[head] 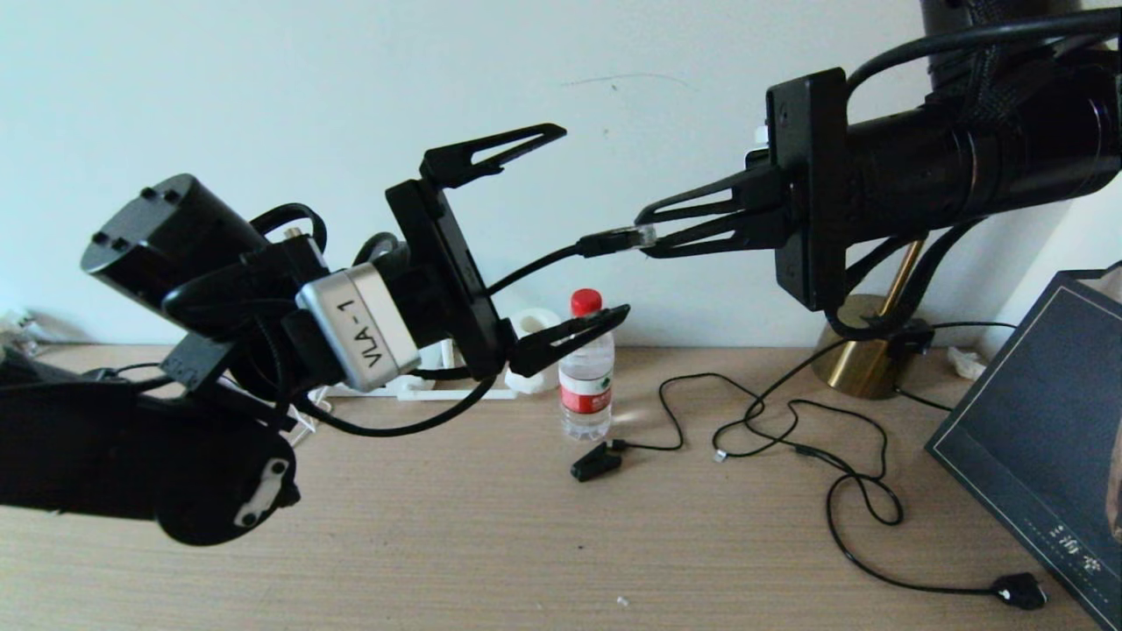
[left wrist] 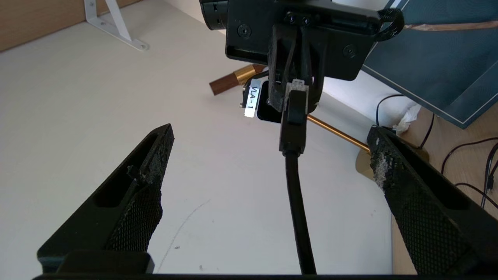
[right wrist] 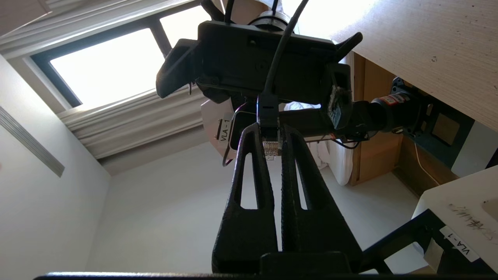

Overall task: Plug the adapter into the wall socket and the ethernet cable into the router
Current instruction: Align cable and router interface

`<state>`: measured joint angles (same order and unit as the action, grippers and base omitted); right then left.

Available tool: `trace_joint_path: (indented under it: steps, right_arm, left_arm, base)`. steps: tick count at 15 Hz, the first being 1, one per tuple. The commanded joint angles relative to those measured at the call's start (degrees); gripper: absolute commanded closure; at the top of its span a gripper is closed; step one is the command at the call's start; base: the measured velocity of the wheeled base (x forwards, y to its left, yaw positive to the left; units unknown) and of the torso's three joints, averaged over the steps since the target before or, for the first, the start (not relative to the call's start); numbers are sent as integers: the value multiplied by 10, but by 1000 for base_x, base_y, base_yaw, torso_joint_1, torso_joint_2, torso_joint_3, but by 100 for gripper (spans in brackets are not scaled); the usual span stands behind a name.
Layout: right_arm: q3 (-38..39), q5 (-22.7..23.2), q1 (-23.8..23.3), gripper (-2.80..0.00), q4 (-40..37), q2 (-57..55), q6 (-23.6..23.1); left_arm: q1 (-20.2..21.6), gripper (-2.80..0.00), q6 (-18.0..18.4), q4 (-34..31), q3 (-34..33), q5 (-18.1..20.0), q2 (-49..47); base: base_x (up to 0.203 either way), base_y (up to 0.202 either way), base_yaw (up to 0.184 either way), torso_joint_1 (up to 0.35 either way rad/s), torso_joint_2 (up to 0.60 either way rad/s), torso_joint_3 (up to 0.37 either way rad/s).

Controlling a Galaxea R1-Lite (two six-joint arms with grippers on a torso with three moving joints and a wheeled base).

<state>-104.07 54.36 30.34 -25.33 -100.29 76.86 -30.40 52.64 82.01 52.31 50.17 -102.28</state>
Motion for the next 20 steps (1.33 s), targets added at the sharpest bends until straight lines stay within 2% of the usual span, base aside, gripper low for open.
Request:
trace_joint_path:
  steps: [1, 3, 4, 5, 18, 19, 20]
  right_arm:
    - [-1, 3, 2, 0, -2, -6, 4]
    - [-1, 3, 2, 0, -2, -6, 4]
    - [-1, 3, 2, 0, -2, -6, 4]
    - [-1, 3, 2, 0, -2, -6, 4]
    - [5, 3, 2, 0, -2, -3, 1]
    - [11, 0, 2, -280, -2, -1, -12]
    - [14, -17, 1, -280, -2, 3, -19]
  left_arm:
    - [0, -280, 3, 5, 1, 3, -6]
    - [-1, -280, 3, 4, 1, 3, -10]
    - [-1, -111, 3, 4, 1, 3, -10]
    - [-1, 0, 3, 4, 0, 3, -10]
    - [1, 0, 3, 3, -10, 2, -12]
    - [1, 0, 3, 2, -11, 2, -12]
    - [1, 0, 2, 1, -13, 1, -9]
  base:
    - [0, 0, 0, 0, 0, 0]
    - [0, 0, 0, 0, 0, 0]
    - [0, 0, 0, 0, 0, 0]
    - [0, 0, 0, 0, 0, 0]
    - [0, 0, 0, 0, 0, 0]
    - [0, 0, 0, 0, 0, 0]
    - [0, 0, 0, 0, 0, 0]
